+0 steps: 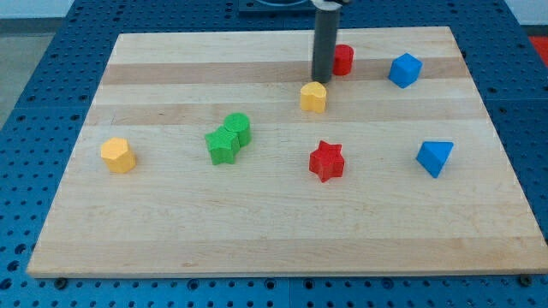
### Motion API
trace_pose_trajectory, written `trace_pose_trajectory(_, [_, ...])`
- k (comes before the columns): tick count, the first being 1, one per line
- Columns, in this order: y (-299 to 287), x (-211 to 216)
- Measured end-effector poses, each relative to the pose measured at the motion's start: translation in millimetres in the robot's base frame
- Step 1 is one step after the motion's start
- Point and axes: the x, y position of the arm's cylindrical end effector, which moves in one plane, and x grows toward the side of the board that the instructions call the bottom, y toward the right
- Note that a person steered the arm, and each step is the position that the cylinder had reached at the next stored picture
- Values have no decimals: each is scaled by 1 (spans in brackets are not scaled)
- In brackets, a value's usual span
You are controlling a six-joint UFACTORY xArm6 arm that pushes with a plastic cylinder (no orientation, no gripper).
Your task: Move the red circle slightly to the down
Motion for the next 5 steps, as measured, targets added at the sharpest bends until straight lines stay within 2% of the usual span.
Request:
trace_pose_trajectory(1, [-16, -2])
trace_pose_trajectory(2, [-35, -37])
trace_pose_trajectory(3, [-12, -77])
trace_pose_trajectory(4, [10, -89])
trace_pose_trajectory(5, [38, -69])
